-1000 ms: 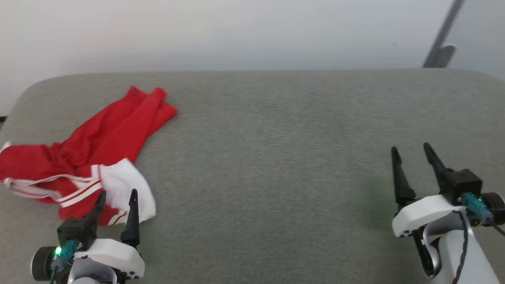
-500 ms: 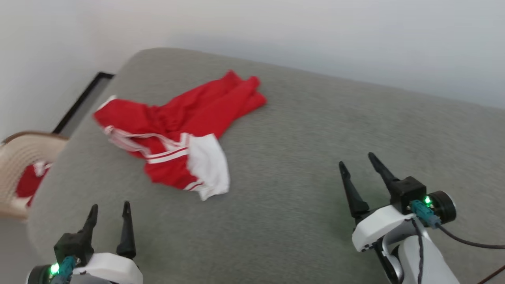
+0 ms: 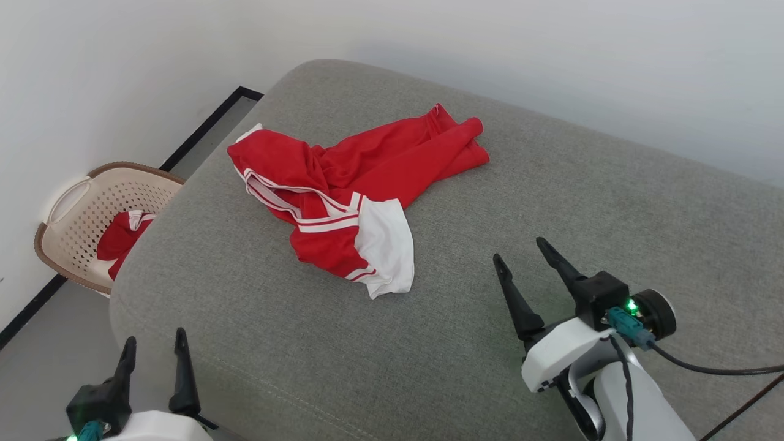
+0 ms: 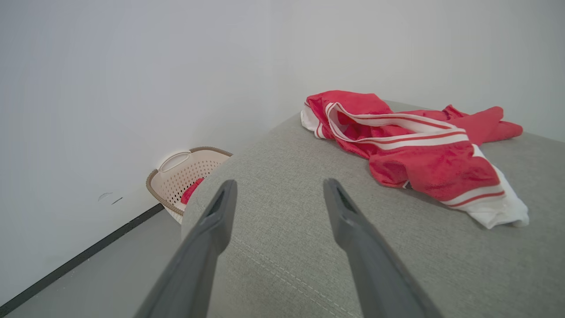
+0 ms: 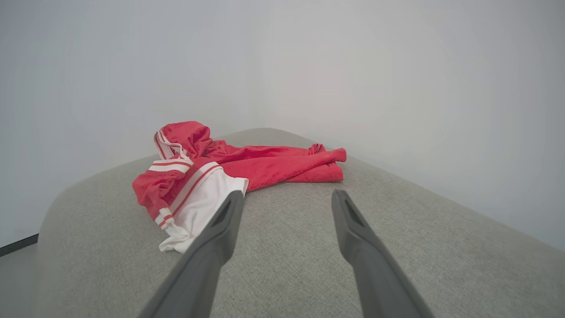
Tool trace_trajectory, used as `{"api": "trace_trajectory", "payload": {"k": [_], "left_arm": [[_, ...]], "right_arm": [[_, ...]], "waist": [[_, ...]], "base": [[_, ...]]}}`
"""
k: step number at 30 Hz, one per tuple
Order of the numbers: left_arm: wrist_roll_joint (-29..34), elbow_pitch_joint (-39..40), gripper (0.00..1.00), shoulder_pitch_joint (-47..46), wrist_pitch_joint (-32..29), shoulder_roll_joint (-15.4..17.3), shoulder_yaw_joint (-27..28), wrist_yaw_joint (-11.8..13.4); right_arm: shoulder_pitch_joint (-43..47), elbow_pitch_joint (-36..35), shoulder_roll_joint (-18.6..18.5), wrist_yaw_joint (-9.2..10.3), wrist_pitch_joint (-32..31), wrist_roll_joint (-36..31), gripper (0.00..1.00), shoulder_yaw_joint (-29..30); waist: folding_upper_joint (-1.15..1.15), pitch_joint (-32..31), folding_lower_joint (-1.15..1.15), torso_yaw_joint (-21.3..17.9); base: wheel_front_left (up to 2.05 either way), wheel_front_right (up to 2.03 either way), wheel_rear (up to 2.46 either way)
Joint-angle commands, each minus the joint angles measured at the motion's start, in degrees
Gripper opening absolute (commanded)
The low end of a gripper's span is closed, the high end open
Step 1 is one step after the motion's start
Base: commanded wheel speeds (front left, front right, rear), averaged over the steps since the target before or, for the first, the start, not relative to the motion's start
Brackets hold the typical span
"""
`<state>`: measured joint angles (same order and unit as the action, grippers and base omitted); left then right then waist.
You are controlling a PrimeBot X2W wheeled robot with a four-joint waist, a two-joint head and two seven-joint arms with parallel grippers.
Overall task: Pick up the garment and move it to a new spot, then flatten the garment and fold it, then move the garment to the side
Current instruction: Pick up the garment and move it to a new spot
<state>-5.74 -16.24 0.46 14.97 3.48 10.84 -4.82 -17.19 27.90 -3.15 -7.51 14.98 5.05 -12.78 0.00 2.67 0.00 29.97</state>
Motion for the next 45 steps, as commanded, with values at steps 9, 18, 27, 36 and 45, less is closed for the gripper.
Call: {"api": "trace_trajectory", "payload": {"k": [9,18,27,36,45], "left_arm": [[-2.43,-5.35,1.00,-13.60,0.32,5.03,-4.22,-2.63],[-22.14,-21.20,1.00,-33.29,-15.89,18.26,-19.33,-2.58],[-44.58,-27.10,1.00,-42.10,-36.18,30.24,-29.48,-2.60],[-53.96,-34.50,1.00,-42.81,-47.39,30.36,-36.47,-2.61],[-59.35,-32.06,0.00,-43.48,-44.59,30.61,-40.44,-2.81]], "right_arm": [[-1.91,-0.82,-0.11,0.04,0.30,-1.76,1.00,1.58],[-4.89,-0.94,-0.12,0.04,0.30,-3.28,1.00,2.42],[-7.84,-2.37,0.24,0.04,0.30,-4.11,1.00,2.77],[-9.31,-3.74,0.27,0.04,0.30,-4.21,1.00,2.32],[-8.47,-4.53,0.20,0.04,0.30,-3.28,1.00,2.41]], "waist": [[0.00,5.73,0.00,-7.10],[0.00,12.82,0.00,-15.25],[0.00,19.94,0.00,-22.52],[0.00,24.01,0.00,-26.32],[0.00,22.48,0.00,-26.51]], "base": [[0.00,0.00,0.00],[0.00,0.00,0.00],[0.00,0.00,0.00],[0.00,0.00,0.00],[0.00,0.00,0.00]]}}
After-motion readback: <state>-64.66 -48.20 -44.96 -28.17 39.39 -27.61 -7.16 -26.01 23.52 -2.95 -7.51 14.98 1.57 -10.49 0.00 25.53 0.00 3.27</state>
